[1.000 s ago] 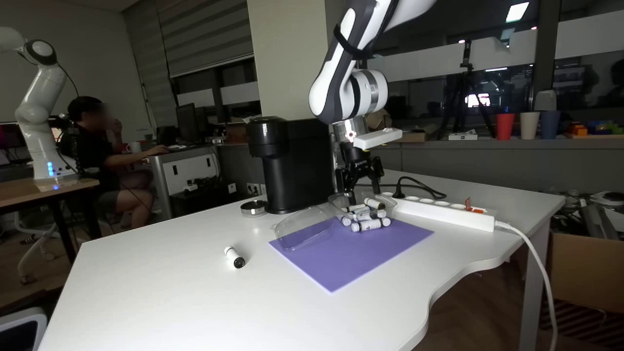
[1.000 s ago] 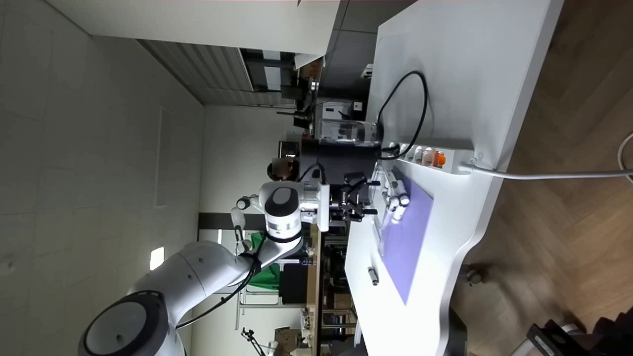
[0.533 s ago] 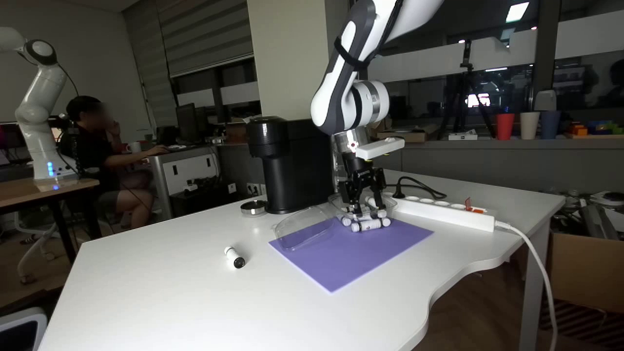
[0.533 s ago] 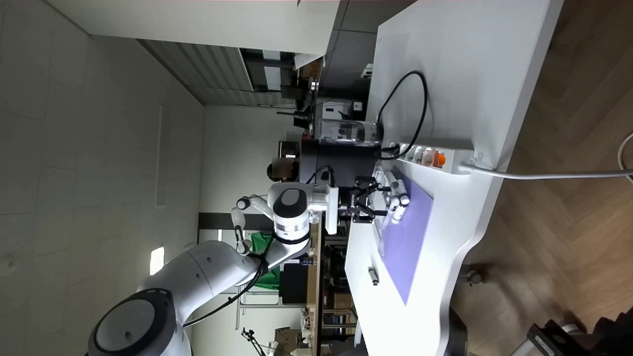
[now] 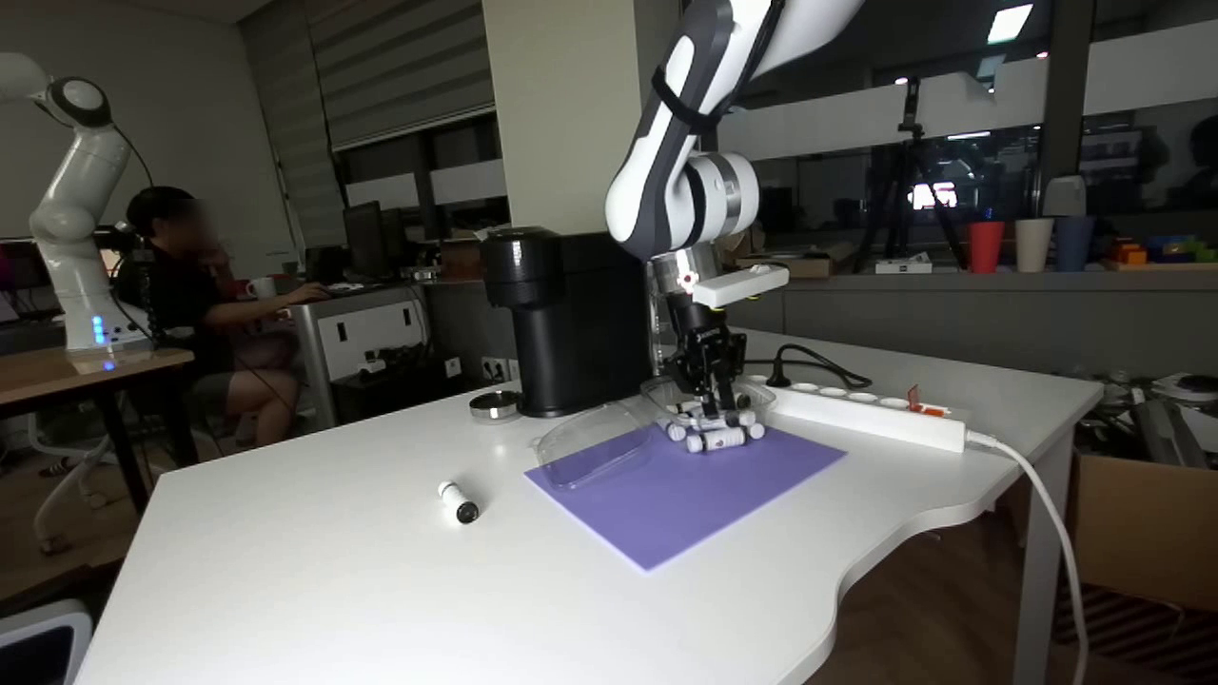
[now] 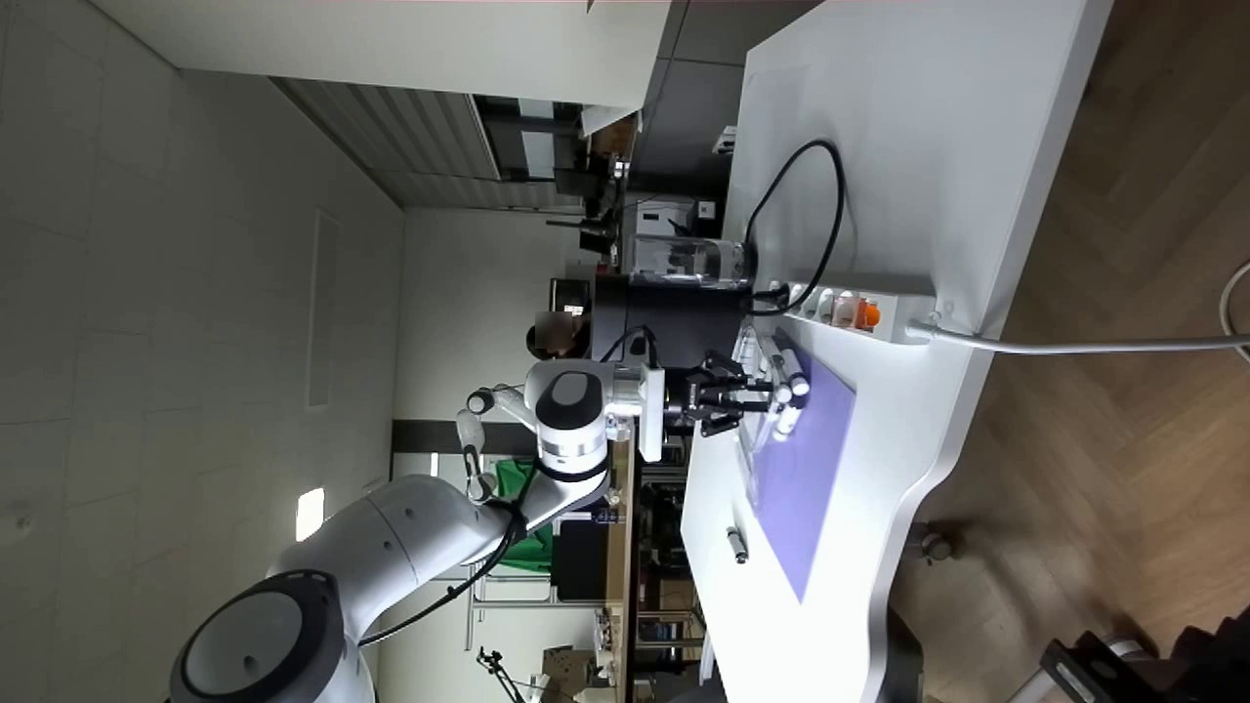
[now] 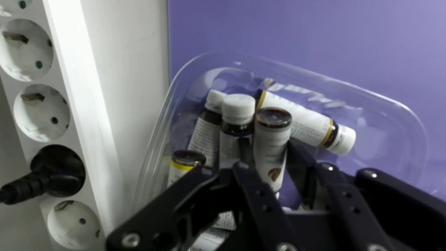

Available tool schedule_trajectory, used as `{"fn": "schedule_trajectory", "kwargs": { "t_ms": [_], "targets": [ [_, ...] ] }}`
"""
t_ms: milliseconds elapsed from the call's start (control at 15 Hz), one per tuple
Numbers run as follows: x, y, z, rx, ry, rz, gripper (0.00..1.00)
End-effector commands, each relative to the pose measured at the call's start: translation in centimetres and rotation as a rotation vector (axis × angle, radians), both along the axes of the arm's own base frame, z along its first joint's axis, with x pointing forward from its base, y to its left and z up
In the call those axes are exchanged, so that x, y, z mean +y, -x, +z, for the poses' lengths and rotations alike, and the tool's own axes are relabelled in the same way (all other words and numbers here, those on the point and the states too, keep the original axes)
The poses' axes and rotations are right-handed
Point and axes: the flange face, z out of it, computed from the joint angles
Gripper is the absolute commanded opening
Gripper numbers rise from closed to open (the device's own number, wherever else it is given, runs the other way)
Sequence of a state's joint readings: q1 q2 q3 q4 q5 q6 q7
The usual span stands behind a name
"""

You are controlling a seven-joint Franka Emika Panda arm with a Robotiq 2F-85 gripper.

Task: Remove three bottles from the clear container and place them on the left side of the table

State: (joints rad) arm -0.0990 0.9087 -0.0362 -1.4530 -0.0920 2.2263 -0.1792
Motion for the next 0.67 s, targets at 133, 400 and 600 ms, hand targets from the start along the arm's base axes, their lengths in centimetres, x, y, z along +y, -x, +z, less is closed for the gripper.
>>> {"fn": "schedule_trajectory", "kwargs": {
  "t_ms": [133, 400, 600],
  "targets": [
    [-0.23, 0.18, 0.43, 0.006, -0.026, -0.037, 0.45],
    [0.01, 0.15, 0.22, 0.01, -0.038, -0.04, 0.68],
    [0.08, 0.12, 0.05, 0.007, -0.043, -0.043, 0.88]
  ]
}}
